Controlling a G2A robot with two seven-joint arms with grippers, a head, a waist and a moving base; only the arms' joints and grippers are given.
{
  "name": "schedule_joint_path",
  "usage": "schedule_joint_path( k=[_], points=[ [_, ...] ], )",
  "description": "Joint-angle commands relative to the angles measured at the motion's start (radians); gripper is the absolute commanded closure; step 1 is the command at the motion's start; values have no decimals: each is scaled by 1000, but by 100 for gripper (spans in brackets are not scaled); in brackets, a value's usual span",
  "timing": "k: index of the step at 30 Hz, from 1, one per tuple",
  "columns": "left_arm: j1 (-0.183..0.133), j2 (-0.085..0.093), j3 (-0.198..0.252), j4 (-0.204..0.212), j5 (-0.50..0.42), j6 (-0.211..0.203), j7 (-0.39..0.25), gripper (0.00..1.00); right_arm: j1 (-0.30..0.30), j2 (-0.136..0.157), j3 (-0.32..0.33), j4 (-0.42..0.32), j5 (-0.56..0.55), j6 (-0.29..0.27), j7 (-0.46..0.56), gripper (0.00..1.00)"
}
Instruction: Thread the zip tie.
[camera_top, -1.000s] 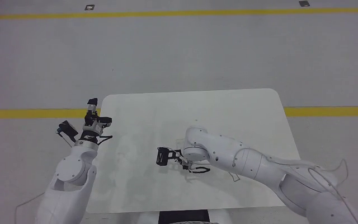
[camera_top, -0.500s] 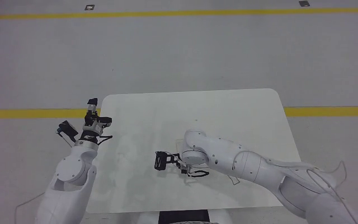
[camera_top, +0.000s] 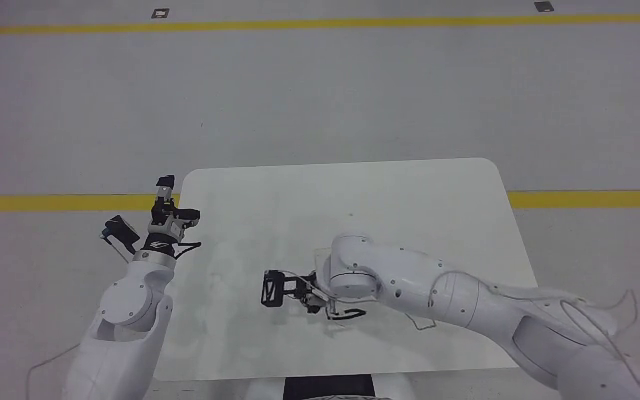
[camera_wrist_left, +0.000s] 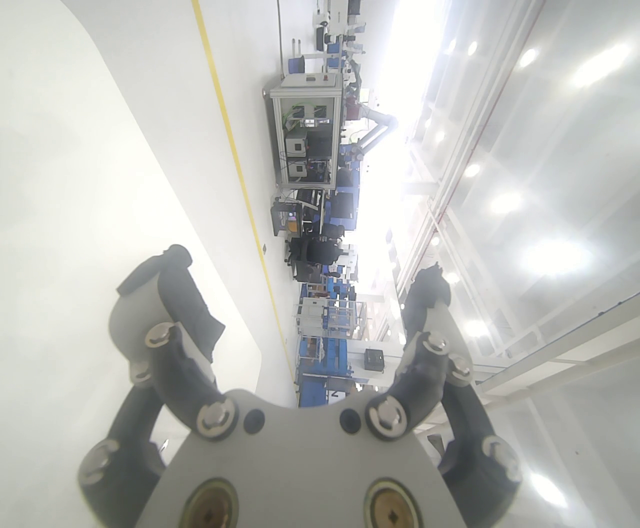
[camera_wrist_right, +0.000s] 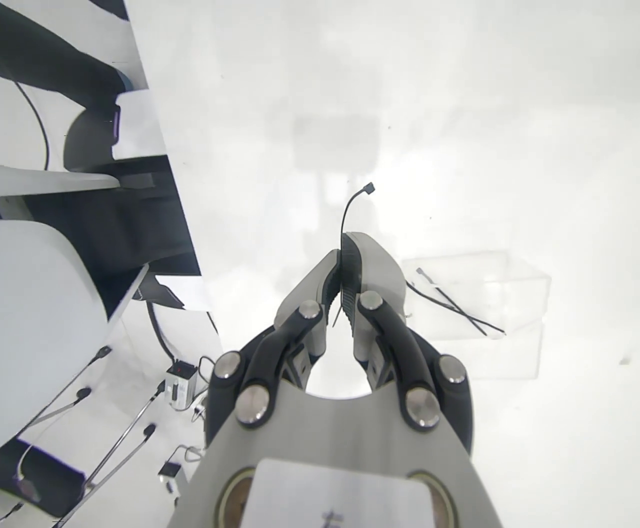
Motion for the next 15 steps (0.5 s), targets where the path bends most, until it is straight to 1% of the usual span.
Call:
schedule_joint_path(
  k=[1,3,5,7,11,12,15],
  points=[
    [0,0,0,0,0,0,0,0,8,18,0,-21,13,0,-47,100],
    [0,0,0,0,0,0,0,0,15,35,0,-40,22,0,-95,100],
    [0,0,0,0,0,0,0,0,23,57,0,-54,33,0,-165,100],
    [0,0,0,0,0,0,0,0,29,76,0,-55,47,0,-235,100],
    [0,0,0,0,0,0,0,0,33,120,0,-55,103,0,-411,100],
    [0,0,0,0,0,0,0,0,33,127,0,-55,114,0,-434,100],
    [0,0,0,0,0,0,0,0,33,127,0,-55,114,0,-434,100]
  ],
)
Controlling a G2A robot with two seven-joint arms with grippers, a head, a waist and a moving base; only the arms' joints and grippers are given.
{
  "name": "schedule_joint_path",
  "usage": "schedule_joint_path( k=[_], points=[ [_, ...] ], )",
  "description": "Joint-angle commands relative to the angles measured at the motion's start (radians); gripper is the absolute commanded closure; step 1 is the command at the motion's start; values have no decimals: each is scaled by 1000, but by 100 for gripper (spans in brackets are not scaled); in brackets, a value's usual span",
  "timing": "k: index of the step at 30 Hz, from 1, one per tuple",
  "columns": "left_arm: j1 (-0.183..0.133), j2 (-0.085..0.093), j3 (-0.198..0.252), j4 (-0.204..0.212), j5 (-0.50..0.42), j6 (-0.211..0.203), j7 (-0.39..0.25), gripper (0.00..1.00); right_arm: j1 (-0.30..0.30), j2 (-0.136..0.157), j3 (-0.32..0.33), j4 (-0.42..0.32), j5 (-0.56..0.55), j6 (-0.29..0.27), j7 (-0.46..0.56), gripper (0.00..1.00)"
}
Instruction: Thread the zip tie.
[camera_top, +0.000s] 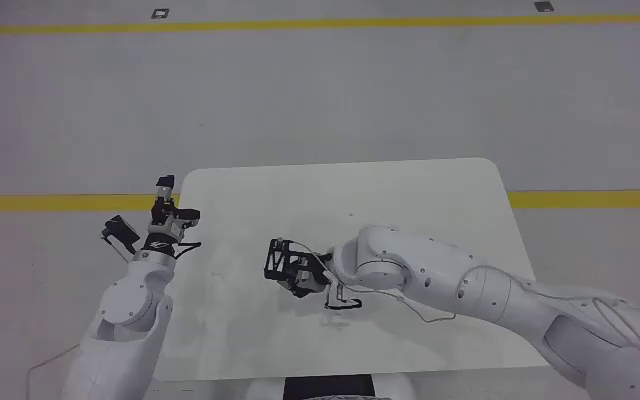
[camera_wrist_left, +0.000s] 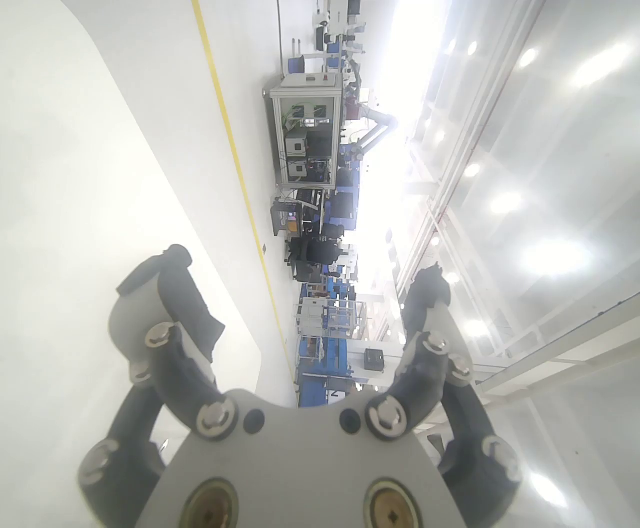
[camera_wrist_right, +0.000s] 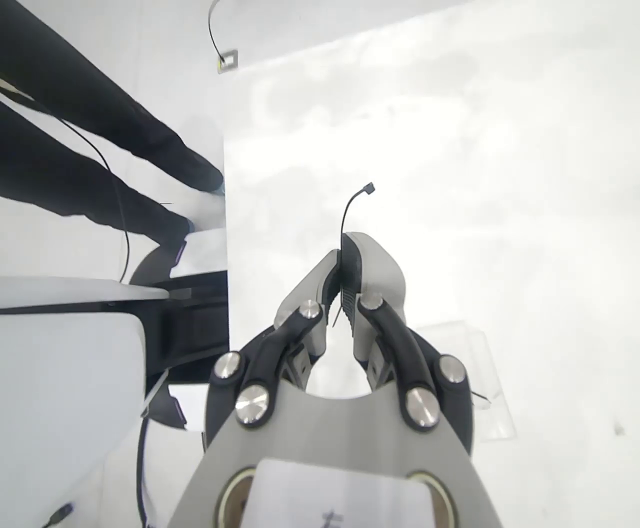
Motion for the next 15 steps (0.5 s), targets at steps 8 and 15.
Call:
schedule_joint_path(
  k=[8,15],
  points=[
    [0,0,0,0,0,0,0,0,-13,-1,11,2,11,6,-21,100],
    [0,0,0,0,0,0,0,0,-96,21,132,60,158,0,-247,100]
  ],
)
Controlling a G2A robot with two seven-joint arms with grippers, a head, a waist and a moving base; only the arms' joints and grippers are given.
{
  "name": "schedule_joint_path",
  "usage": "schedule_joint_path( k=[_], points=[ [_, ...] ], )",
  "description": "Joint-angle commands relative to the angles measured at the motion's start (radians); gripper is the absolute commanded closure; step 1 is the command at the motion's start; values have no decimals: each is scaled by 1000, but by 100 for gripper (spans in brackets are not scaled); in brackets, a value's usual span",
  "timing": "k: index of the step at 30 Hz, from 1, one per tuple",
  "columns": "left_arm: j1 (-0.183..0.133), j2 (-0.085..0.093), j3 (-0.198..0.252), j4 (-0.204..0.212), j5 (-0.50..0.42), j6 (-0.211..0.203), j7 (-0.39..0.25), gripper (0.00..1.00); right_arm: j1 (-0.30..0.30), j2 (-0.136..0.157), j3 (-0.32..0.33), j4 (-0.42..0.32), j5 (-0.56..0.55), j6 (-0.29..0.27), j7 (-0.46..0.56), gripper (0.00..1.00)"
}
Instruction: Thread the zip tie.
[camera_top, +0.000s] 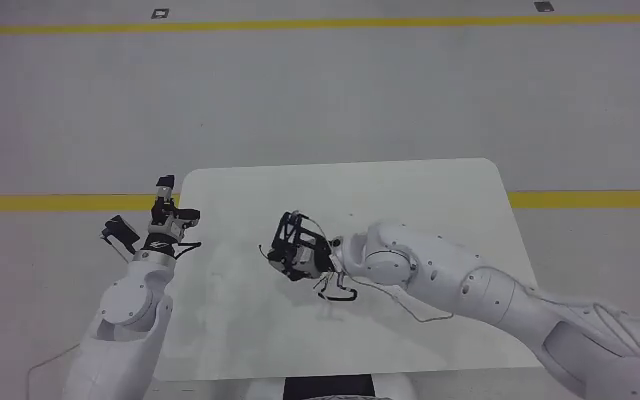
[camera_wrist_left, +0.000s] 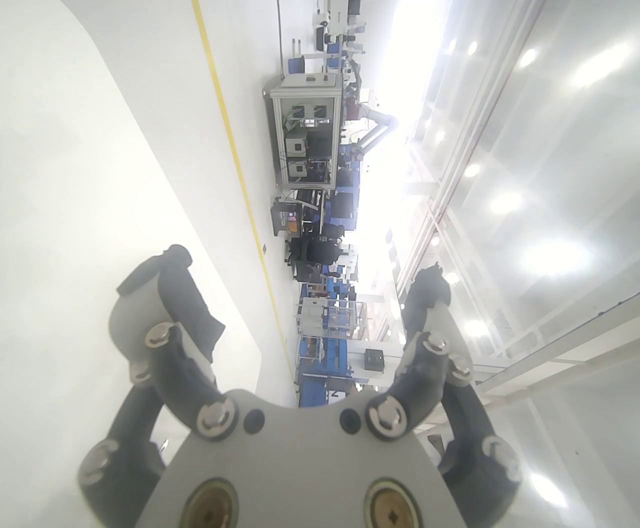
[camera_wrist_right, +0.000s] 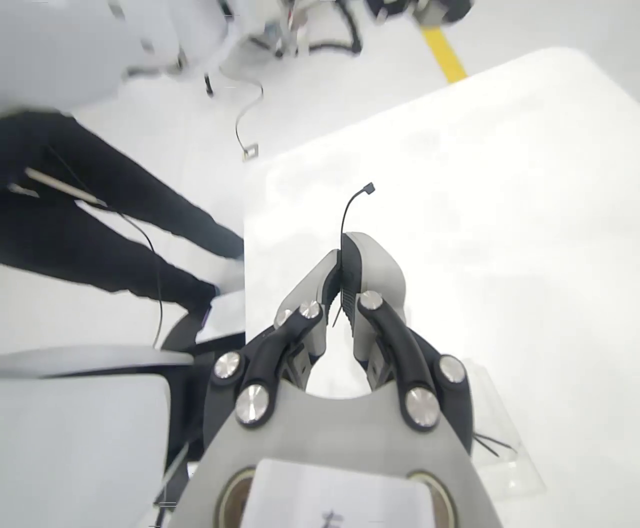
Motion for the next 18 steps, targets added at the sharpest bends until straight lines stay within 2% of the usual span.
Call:
schedule_joint_path(
  k=[1,5,9,18],
  points=[
    [0,0,0,0,0,0,0,0,-18,7,26,17,43,0,-35,100],
    [0,0,0,0,0,0,0,0,-49,12,68,45,144,0,-87,100],
    [0,0,0,0,0,0,0,0,-76,4,102,73,264,0,-155,100],
    [0,0,0,0,0,0,0,0,-76,4,102,73,264,0,-155,100]
  ],
)
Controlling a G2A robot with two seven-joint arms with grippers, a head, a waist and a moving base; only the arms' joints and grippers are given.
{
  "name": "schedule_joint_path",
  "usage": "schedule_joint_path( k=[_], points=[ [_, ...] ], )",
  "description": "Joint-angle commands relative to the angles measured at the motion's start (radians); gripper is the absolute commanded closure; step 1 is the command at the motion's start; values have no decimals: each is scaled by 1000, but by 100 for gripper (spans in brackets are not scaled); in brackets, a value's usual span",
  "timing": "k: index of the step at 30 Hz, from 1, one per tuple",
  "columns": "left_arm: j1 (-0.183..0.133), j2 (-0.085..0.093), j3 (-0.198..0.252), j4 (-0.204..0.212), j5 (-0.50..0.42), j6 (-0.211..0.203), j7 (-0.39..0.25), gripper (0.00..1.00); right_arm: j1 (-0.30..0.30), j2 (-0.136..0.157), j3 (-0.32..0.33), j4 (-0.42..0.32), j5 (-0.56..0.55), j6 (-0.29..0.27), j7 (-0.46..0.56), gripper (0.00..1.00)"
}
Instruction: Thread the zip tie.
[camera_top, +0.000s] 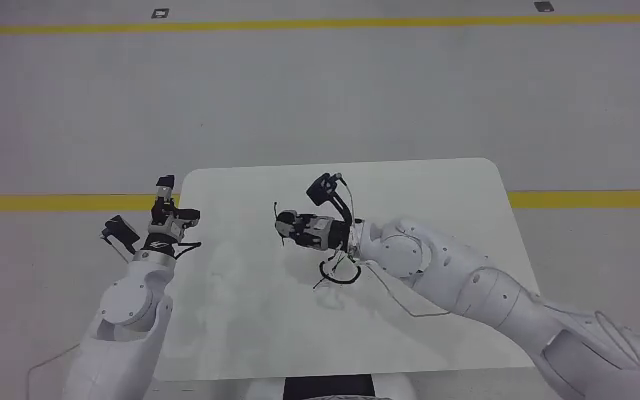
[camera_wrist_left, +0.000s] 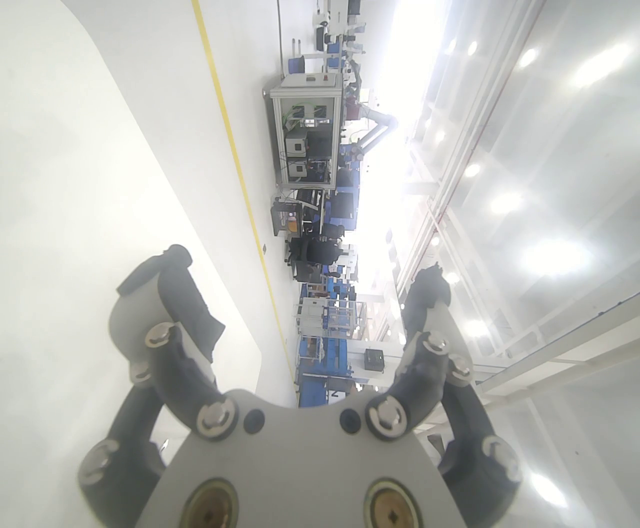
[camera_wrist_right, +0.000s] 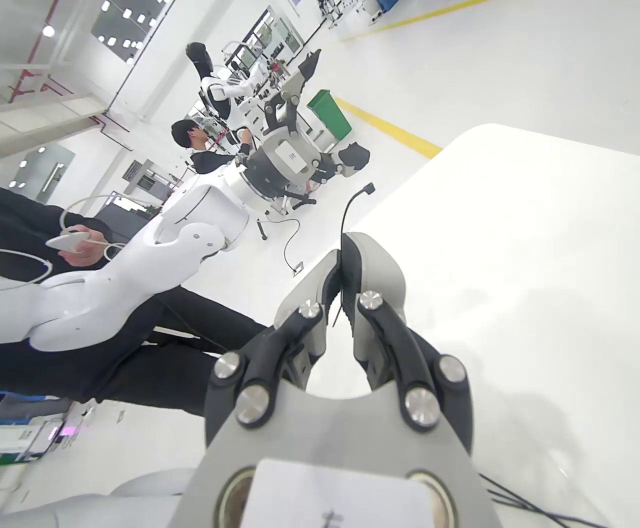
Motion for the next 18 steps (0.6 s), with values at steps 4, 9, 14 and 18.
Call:
schedule_joint_path(
  k=[4,9,14,18],
  points=[
    [0,0,0,0,0,0,0,0,0,0,0,0,0,0,0,100],
    [0,0,0,0,0,0,0,0,0,0,0,0,0,0,0,100],
    [-3,0,6,1,15,-14,-17,0,-38,-3,35,1,70,0,-73,100],
    [2,2,12,21,34,-73,-108,0,-79,-13,85,20,173,0,-139,100]
  ],
)
